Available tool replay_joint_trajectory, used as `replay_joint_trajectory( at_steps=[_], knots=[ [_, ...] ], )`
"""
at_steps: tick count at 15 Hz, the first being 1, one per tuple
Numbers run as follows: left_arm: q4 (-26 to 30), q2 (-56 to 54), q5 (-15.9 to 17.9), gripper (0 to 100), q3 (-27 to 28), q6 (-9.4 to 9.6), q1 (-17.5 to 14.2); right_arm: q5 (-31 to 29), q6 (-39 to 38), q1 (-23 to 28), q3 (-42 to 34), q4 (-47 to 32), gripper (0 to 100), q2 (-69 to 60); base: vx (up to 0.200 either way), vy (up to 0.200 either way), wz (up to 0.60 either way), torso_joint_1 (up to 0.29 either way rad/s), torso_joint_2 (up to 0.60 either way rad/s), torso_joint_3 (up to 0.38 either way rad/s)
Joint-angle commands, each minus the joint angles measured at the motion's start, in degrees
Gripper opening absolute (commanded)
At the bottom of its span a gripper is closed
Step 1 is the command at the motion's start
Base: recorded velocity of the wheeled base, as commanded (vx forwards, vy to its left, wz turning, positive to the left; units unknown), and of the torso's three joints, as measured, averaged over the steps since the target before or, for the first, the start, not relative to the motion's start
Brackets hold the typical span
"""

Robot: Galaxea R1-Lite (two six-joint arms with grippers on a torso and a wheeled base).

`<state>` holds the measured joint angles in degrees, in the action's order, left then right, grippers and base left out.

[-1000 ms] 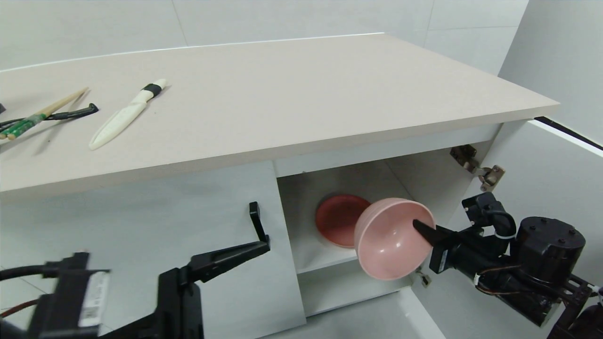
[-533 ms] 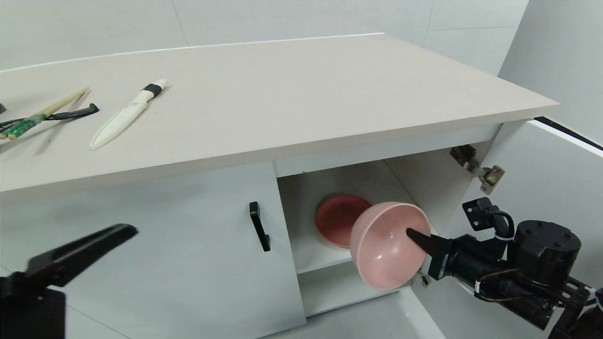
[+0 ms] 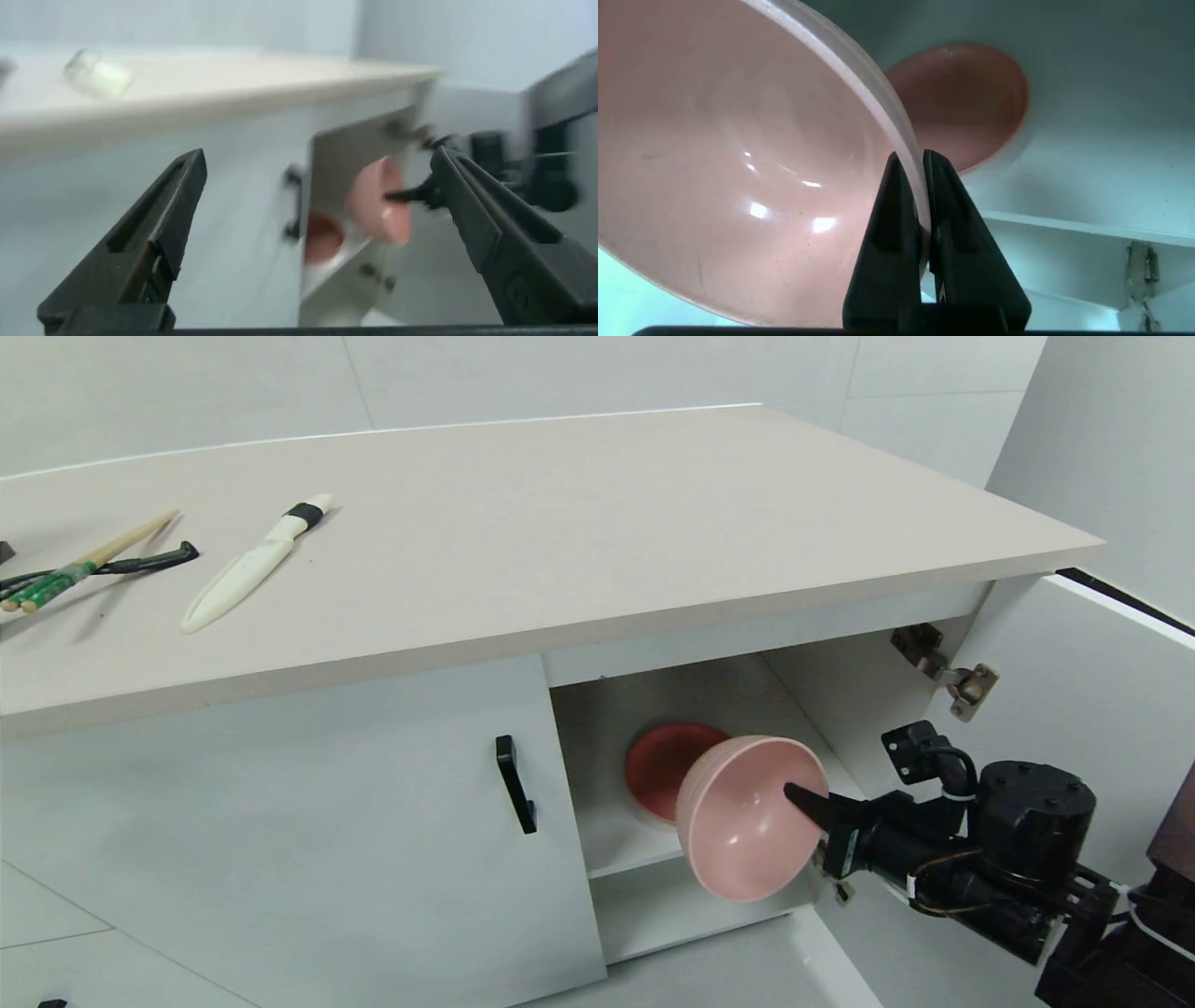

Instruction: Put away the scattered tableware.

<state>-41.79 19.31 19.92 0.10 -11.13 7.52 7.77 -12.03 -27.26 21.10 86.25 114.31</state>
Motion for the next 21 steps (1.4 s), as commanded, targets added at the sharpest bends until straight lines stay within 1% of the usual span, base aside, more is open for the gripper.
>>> replay_joint_trajectory(
  at_steps=[1, 2, 3, 4, 5, 6, 7, 8, 9, 10, 12, 13, 14, 15, 16, 17, 19, 20, 21],
  knots=[
    [7.78, -9.91, -2.78, 100, -0.1, -0.65, -4.53, -0.03, 1.13, 0.45, 7.11, -5.83, 0, 0.3, 0.0, 0.0, 0.0, 0.0, 0.0, 0.0],
    [11.29, -10.78, -3.92, 100, -0.1, -0.82, -5.06, -0.21, 1.4, 0.45, 9.75, -9.26, 0, 0.3, 0.0, 0.0, 0.0, 0.0, 0.0, 0.0],
    [15.07, -11.05, -6.21, 100, -0.01, -0.91, -5.15, -0.29, 1.49, 0.36, 11.51, -11.19, 0, 0.47, 0.0, 0.0, 0.0, 0.0, 0.0, 0.0],
    [17.71, -11.31, -7.53, 100, -0.01, -1.0, -5.15, -0.29, 1.92, 0.36, 12.47, -11.98, 0, 0.74, 0.0, 0.0, 0.0, 0.0, 0.0, 0.0],
    [23.6, -12.54, -8.93, 100, -0.01, -0.74, -5.15, -0.65, 3.51, 0.36, 14.49, -13.83, 0, 1.62, 0.0, 0.0, 0.0, 0.0, 0.0, 0.0],
    [27.55, -13.86, -8.93, 100, -0.1, 0.06, -5.15, -0.65, 4.03, 0.54, 15.9, -15.23, 0, 2.14, 0.0, 0.0, 0.0, 0.0, 0.0, 0.0],
    [32.12, -15.53, -8.93, 100, -0.1, 1.9, -5.5, -0.73, 4.03, 0.63, 17.22, -16.55, 0, 2.93, 0.0, 0.0, 0.0, 0.0, 0.0, 0.0],
    [36.87, -17.99, -8.76, 100, -0.1, 4.1, -6.73, -0.82, 4.03, 0.72, 18.1, -17.34, 0, 3.64, 0.0, 0.0, 0.0, 0.0, 0.0, 0.0],
    [39.06, -19.31, -8.49, 100, 0.08, 5.51, -7.61, -0.91, 4.03, 0.8, 19.33, -18.4, 0, 4.43, 0.0, 0.0, 0.0, 0.0, 0.0, 0.0],
    [38.01, -19.31, -8.58, 100, -0.1, 6.12, -7.61, -1.09, 4.03, 0.8, 20.56, -19.63, 0, 5.13, 0.0, 0.0, 0.0, 0.0, 0.0, 0.0],
    [38.45, -19.31, -10.52, 100, -0.1, 8.93, -7.61, -1.96, 4.12, 0.8, 21.79, -21.21, 0, 5.66, 0.0, 0.0, 0.0, 0.0, 0.0, 0.0],
    [38.98, -19.31, -16.93, 100, -0.01, 13.59, -7.61, -2.05, 4.12, 0.8, 22.32, -21.47, 0, 6.01, 0.0, 0.0, 0.0, 0.0, 0.0, 0.0],
    [39.42, -19.31, -21.15, 100, -0.1, 15.61, -7.61, -2.05, 4.12, 1.24, 22.32, -21.47, 0, 6.01, 0.0, 0.0, 0.0, 0.0, 0.0, 0.0],
    [41.44, -19.31, -20.71, 100, -0.1, 16.05, -7.61, -2.05, 4.21, 1.33, 22.32, -21.47, 0, 6.1, 0.0, 0.0, 0.0, 0.0, 0.0, 0.0],
    [41.79, -19.31, -20.1, 100, -0.1, 15.88, -7.61, -2.05, 4.3, 1.42, 22.32, -21.47, 0, 6.01, 0.0, 0.0, 0.0, 0.0, 0.0, 0.0],
    [41.79, -19.31, -20.1, 100, -0.1, 15.96, -7.61, -2.05, 4.39, 1.51, 22.4, -21.47, 0, 6.1, 0.0, 0.0, 0.0, 0.0, 0.0, 0.0],
    [41.79, -19.31, -20.1, 100, -0.1, 15.35, -7.61, -2.05, 5.44, 2.47, 22.4, -21.56, 0, 7.07, 0.0, 0.0, 0.0, 0.0, 0.0, 0.0],
    [41.79, -19.31, -19.83, 100, -0.1, 15.61, -7.61, -2.05, 5.53, 2.74, 22.76, -21.56, 0, 7.42, 0.0, 0.0, 0.0, 0.0, 0.0, 0.0],
    [41.79, -19.31, -19.92, 100, -0.1, 15.26, -7.61, -2.05, 5.53, 2.74, 23.37, -22.18, 0, 7.77, 0.0, 0.0, 0.0, 0.0, 0.0, 0.0]
  ],
)
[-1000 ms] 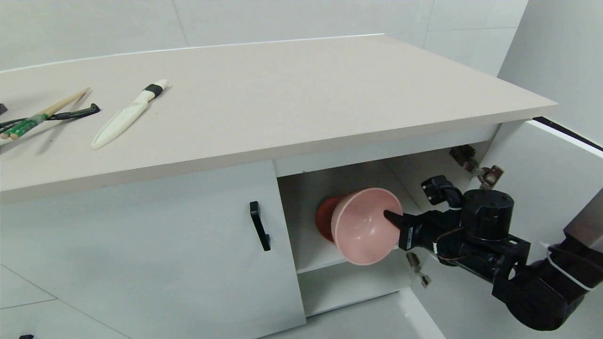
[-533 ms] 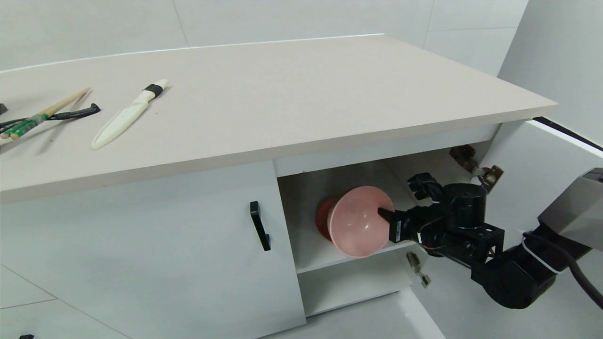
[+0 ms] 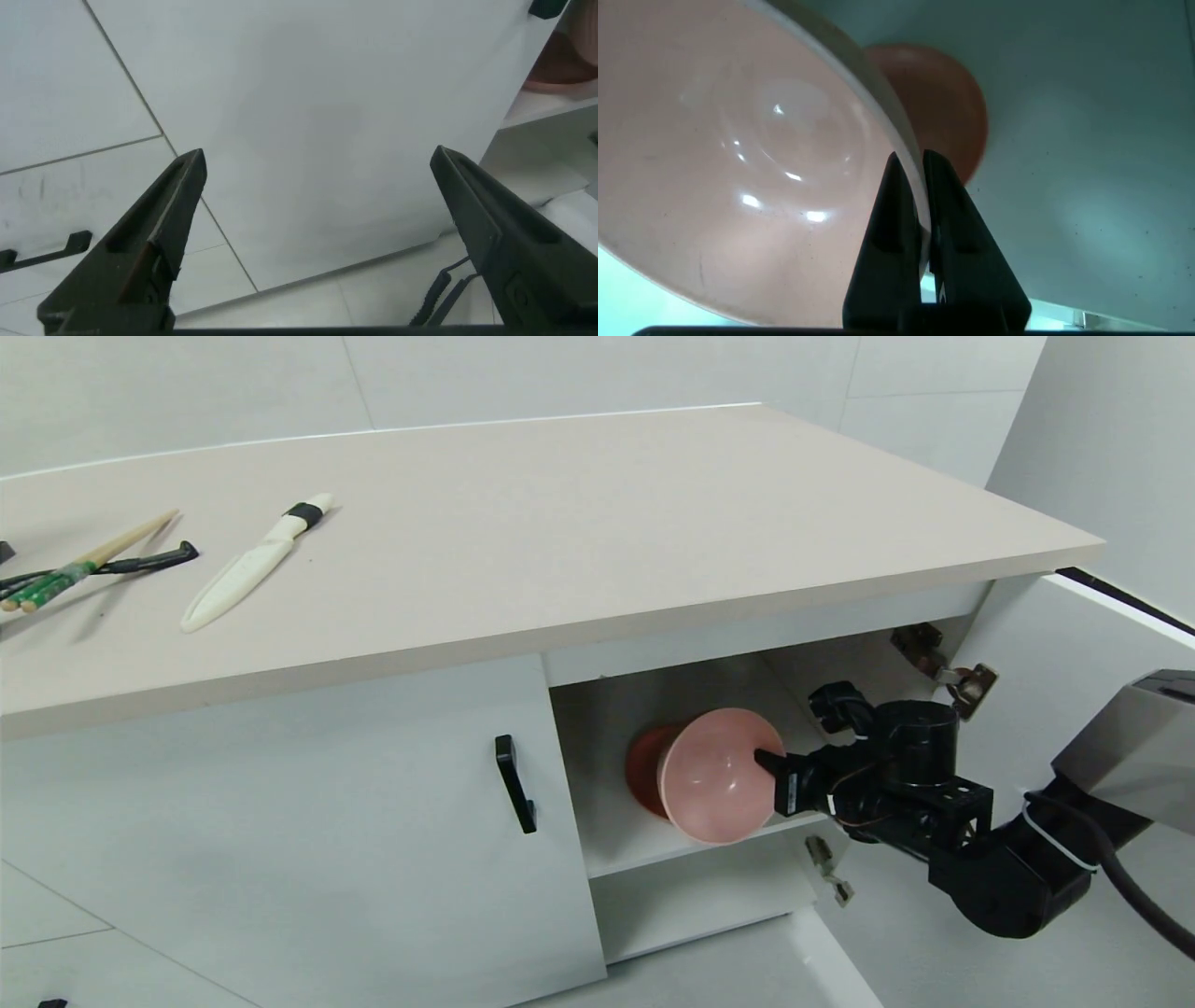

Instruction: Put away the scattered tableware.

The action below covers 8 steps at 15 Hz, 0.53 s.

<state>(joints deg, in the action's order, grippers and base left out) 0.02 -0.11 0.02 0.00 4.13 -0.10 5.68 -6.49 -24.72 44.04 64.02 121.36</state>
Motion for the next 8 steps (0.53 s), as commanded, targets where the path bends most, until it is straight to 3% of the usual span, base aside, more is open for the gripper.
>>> replay_joint_trajectory(
  at_steps=[1, 3, 8],
  knots=[
    [-0.02, 0.11, -0.02, 100, 0.0, -0.62, 0.01, 0.03, 0.07, 0.64, 1.31, -1.45, 0, 0.81, 0.0, 0.0, 0.0, 0.0, 0.0, 0.0],
    [0.06, 0.11, -0.11, 100, 0.0, -2.73, 0.01, 0.03, 0.25, 1.52, 5.7, -3.29, 0, 2.66, 0.0, 0.0, 0.0, 0.0, 0.0, 0.0],
    [0.06, 0.11, -0.2, 100, 0.0, -2.73, 0.01, 0.12, 2.09, 1.78, 11.77, -6.54, 0, 6.61, 0.0, 0.0, 0.0, 0.0, 0.0, 0.0]
  ],
)
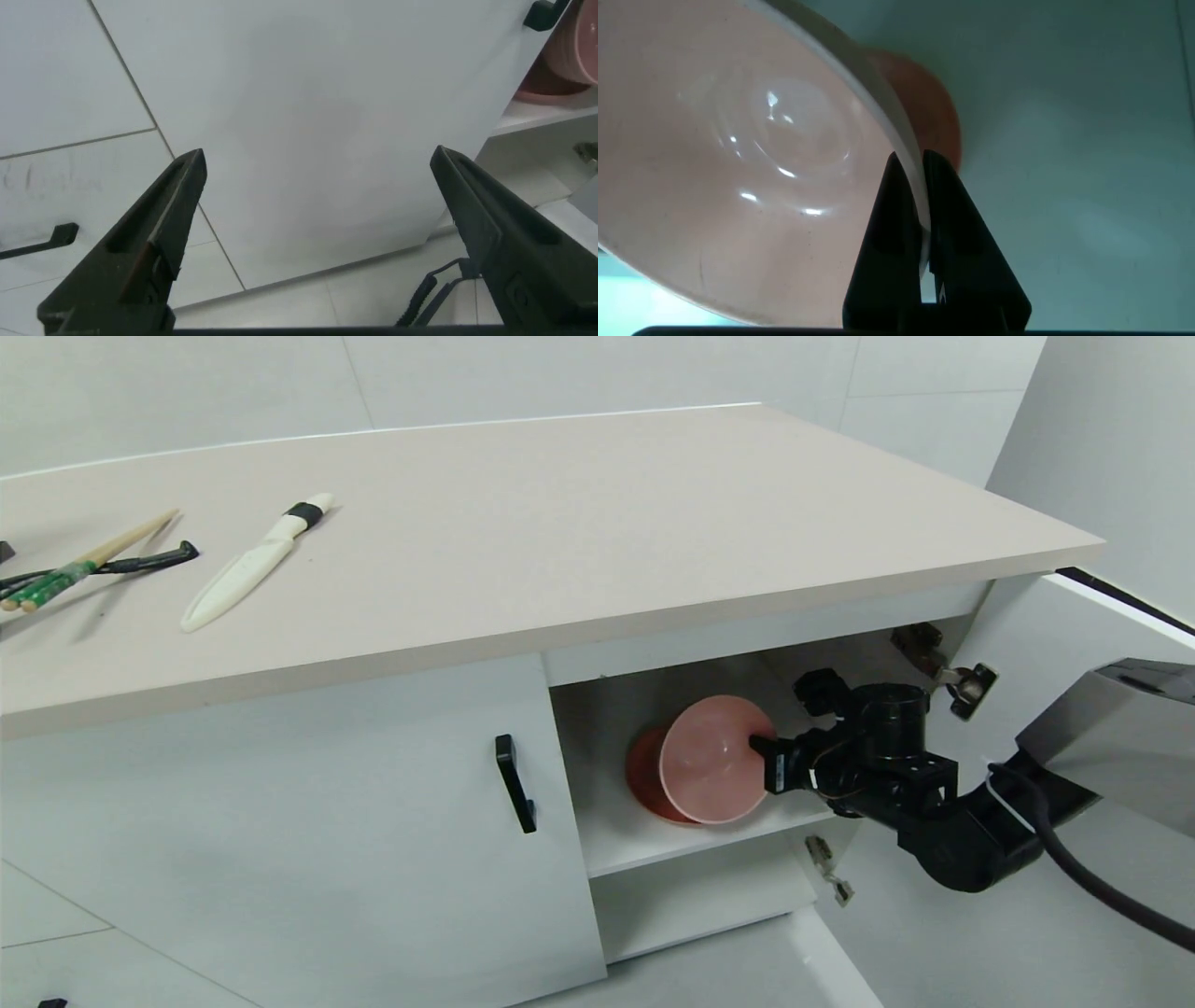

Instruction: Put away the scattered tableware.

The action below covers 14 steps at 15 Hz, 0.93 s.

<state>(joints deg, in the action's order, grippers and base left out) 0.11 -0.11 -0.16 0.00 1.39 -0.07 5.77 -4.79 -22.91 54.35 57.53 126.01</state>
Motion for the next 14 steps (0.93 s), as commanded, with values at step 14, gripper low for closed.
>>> replay_joint_trajectory(
  at_steps=[14],
  knots=[
    [0.07, 0.11, -0.02, 100, 0.0, -0.42, -0.01, 0.47, 1.1, -0.47, 5.16, 0.13, 0, 5.21, 0.0, 0.0, 0.0, 0.0, 0.0, 0.0]
  ],
)
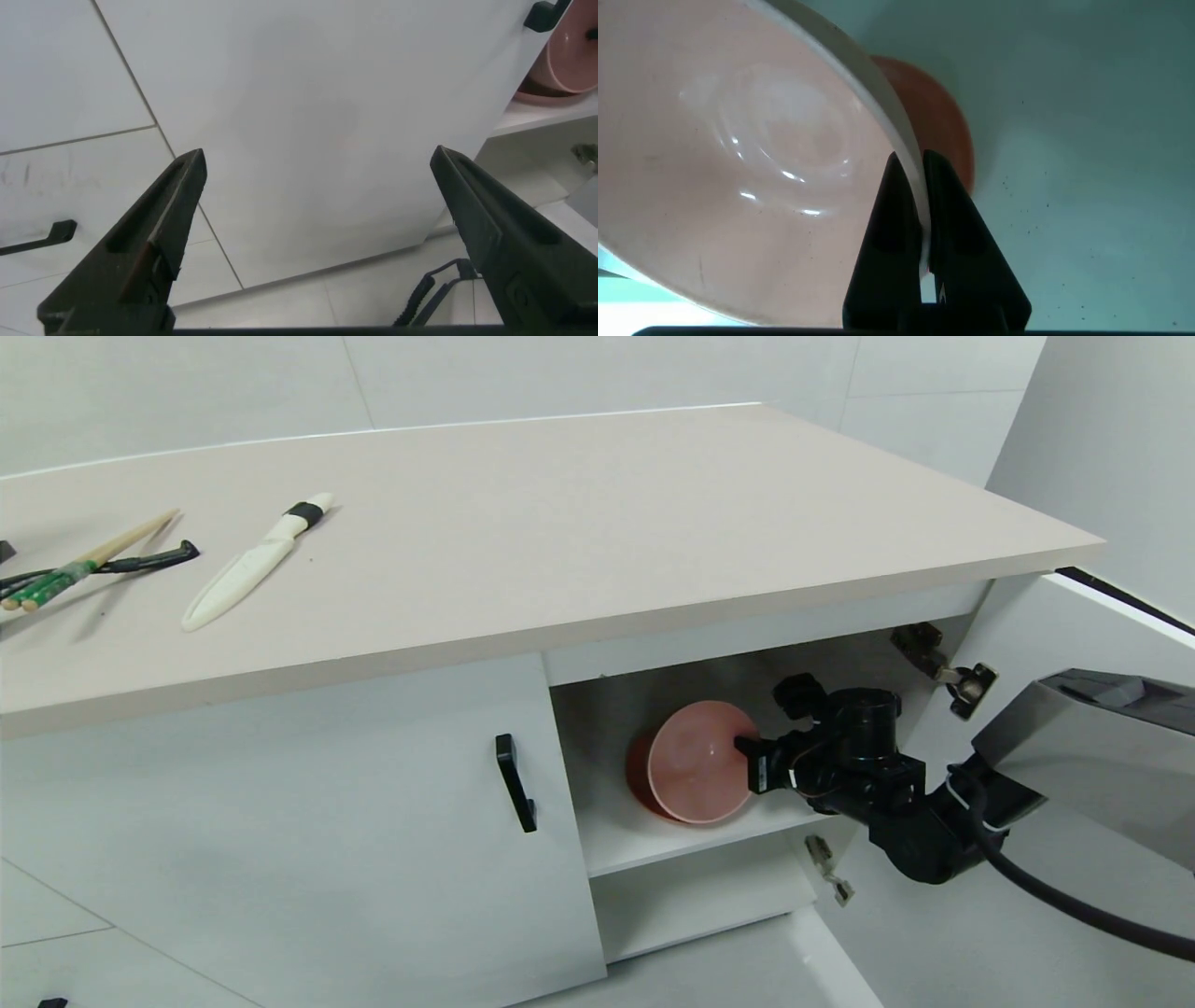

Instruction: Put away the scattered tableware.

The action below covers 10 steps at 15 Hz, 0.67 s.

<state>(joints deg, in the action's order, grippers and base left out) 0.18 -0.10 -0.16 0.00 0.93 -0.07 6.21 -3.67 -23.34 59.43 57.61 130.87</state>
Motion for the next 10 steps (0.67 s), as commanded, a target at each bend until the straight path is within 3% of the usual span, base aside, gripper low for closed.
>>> replay_joint_trajectory(
  at_steps=[1, 10],
  knots=[
    [-0.01, 0.1, -0.02, 100, 0.0, 0.04, -0.01, 0.04, -0.02, -0.03, 0.07, 0.04, 0, 0.44, 0.0, 0.0, 0.0, 0.0, 0.0, 0.0],
    [-0.01, 0.1, -0.02, 100, 0.0, -0.14, -0.01, -0.05, 0.24, -0.03, -0.19, 0.13, 0, 0.44, 0.0, 0.0, 0.0, 0.0, 0.0, 0.0]
  ],
)
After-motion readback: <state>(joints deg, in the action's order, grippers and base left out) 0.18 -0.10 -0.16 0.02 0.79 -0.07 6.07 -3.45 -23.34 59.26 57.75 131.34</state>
